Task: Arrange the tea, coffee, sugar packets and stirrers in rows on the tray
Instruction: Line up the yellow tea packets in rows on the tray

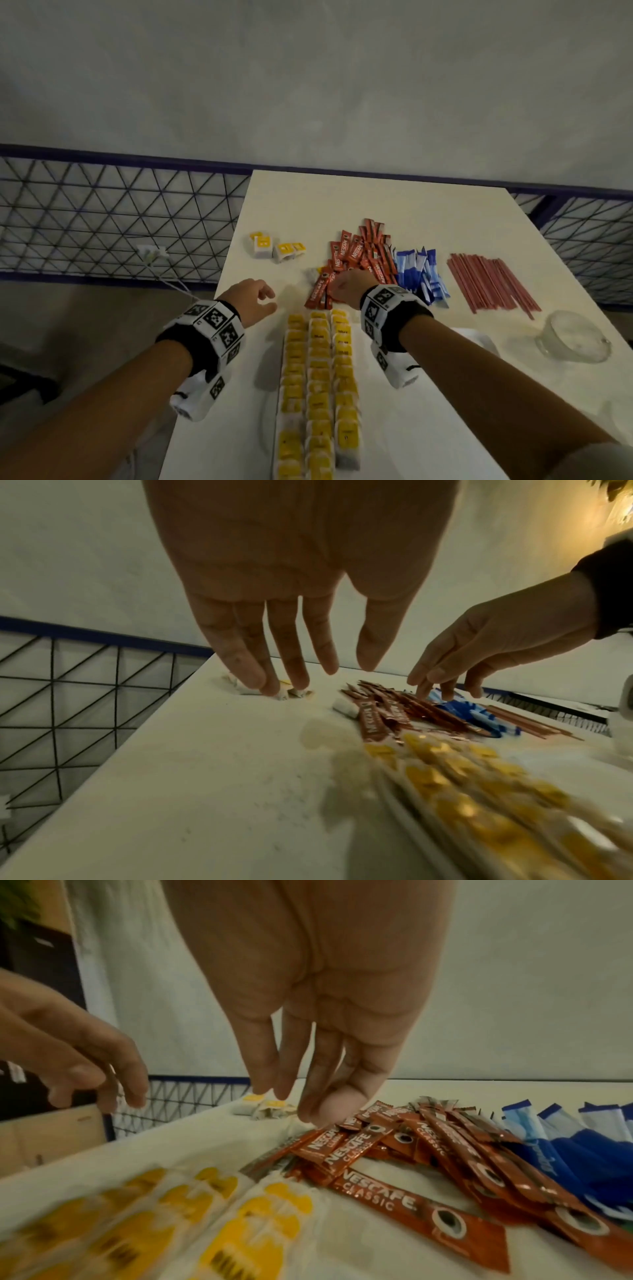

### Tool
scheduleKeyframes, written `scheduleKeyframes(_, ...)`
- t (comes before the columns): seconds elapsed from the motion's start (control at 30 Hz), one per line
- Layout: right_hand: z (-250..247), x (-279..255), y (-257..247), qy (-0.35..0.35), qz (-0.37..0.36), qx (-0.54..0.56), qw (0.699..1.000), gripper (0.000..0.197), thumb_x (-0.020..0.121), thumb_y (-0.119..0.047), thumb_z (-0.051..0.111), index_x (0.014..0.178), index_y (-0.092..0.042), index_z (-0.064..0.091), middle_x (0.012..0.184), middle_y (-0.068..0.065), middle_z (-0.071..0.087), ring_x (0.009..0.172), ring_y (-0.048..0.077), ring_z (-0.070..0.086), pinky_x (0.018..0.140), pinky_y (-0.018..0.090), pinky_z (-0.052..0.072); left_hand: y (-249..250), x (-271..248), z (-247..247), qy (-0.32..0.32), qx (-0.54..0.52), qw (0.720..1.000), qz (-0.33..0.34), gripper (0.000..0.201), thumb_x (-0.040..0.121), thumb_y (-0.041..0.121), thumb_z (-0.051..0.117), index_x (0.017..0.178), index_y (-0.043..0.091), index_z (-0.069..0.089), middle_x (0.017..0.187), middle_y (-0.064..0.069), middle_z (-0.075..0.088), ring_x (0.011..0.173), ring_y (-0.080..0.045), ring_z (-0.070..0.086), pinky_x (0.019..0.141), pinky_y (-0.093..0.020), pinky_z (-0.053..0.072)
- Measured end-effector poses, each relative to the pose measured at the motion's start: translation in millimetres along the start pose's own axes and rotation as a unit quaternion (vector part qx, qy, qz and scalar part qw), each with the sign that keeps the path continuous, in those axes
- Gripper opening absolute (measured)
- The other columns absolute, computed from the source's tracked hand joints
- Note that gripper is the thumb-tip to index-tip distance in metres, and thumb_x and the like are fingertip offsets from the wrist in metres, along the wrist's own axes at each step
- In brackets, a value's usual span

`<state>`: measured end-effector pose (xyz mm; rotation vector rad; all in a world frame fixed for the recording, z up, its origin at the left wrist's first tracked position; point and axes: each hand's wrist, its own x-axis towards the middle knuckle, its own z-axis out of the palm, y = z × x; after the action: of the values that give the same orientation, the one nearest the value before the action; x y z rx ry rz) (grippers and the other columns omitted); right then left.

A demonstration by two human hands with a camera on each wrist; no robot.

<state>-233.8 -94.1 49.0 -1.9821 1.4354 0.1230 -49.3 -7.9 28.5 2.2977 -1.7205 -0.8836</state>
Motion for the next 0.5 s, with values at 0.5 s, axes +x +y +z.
scheduleKeyframes(0.5, 17, 103, -22, -0.024, 0.048, -0.282, 0.958, 0.05, 0.096, -0.042, 0.039, 0.129, -0.006, 0.048, 0.146, 0.012, 0.03, 0.136, 0.031, 0.024, 0.106, 0.043, 0.031, -43, 138, -26, 0.02, -0.024, 0.996, -0.08, 0.099, 0.067, 0.052, 0.075, 0.145, 0.027, 0.02, 0.151, -0.015, 0.013, 0.136, -0.037, 0.026, 0.109, -0.045, 0.031)
